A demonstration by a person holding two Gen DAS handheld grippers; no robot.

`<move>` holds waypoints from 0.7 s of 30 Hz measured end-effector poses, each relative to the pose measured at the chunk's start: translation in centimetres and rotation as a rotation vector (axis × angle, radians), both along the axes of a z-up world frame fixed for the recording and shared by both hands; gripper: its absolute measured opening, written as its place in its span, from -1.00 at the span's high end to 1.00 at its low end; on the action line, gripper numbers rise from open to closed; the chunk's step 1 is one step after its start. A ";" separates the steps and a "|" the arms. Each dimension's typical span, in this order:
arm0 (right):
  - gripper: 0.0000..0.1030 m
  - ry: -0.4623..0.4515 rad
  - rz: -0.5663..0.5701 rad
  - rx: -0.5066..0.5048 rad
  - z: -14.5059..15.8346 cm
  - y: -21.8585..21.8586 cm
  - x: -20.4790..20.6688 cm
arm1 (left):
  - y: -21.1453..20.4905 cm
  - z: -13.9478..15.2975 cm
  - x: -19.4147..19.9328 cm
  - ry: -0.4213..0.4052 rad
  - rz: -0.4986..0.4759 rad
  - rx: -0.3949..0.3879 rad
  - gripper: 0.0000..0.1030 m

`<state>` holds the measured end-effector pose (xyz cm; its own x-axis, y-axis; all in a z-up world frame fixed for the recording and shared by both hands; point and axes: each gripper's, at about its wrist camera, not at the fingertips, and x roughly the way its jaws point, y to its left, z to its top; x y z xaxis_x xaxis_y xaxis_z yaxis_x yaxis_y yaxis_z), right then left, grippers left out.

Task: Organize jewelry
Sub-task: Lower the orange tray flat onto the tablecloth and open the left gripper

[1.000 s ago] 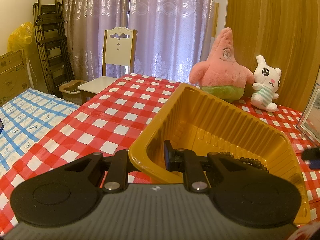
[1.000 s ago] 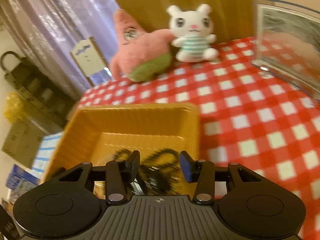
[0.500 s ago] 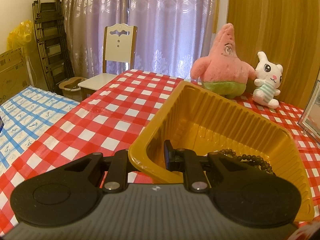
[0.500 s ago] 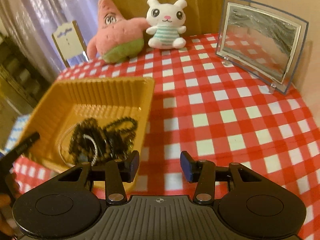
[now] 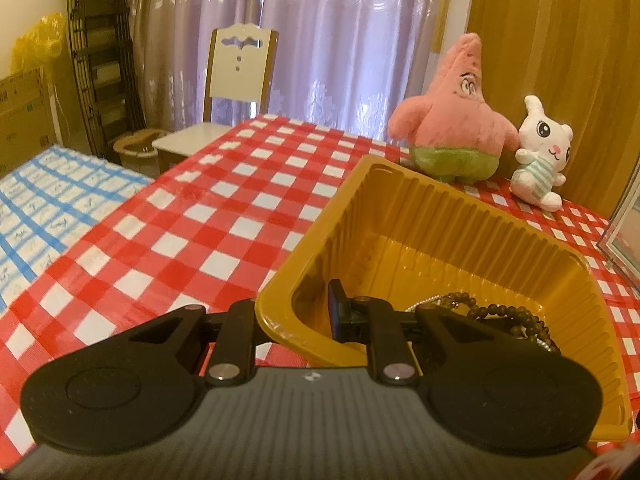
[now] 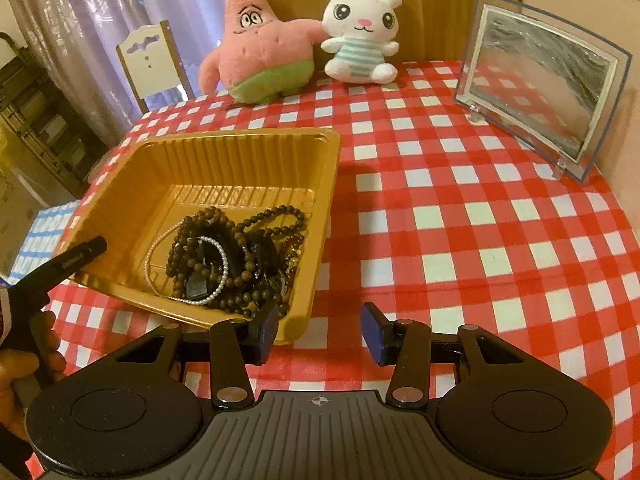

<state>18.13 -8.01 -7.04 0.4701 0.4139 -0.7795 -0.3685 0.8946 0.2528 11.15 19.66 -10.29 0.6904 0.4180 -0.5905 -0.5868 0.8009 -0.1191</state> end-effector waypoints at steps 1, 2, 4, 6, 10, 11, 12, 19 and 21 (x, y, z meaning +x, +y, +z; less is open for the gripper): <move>0.11 0.004 -0.009 0.000 0.0 -0.1 -0.2 | 0.3 -0.2 0.0 0.003 0.000 -0.014 0.68; 0.11 0.007 -0.017 0.000 0.0 -0.1 -0.3 | 0.6 -0.5 0.0 0.008 -0.001 -0.031 0.68; 0.11 0.018 -0.038 0.003 -0.1 -0.3 -0.6 | 1.1 -1.0 0.0 0.014 -0.005 -0.059 0.68; 0.11 0.024 -0.057 0.006 0.0 -0.4 -1.0 | 1.7 -1.5 0.0 0.018 -0.016 -0.084 0.67; 0.11 0.027 -0.093 0.005 0.1 -0.4 -1.8 | 2.3 -2.0 -0.2 0.018 -0.062 -0.098 0.67; 0.11 0.028 -0.106 0.009 0.1 -0.5 -2.0 | 2.3 -2.1 -0.2 0.020 -0.074 -0.100 0.64; 0.11 0.029 -0.117 0.014 0.1 -0.5 -2.2 | 2.4 -2.1 -0.2 0.019 -0.084 -0.104 0.61; 0.06 0.018 -0.188 0.049 0.7 -0.7 -4.0 | 3.6 -2.2 -1.5 0.031 -0.142 -0.156 -0.12; -0.03 0.011 -0.195 0.049 0.8 -0.7 -4.5 | 3.7 -2.0 -2.2 0.034 -0.160 -0.160 -0.19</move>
<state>13.59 -8.72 -6.22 0.5364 0.3536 -0.7663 -0.1864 0.9352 0.3011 8.93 23.37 -12.27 0.7188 0.2043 -0.6645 -0.4600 0.8564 -0.2343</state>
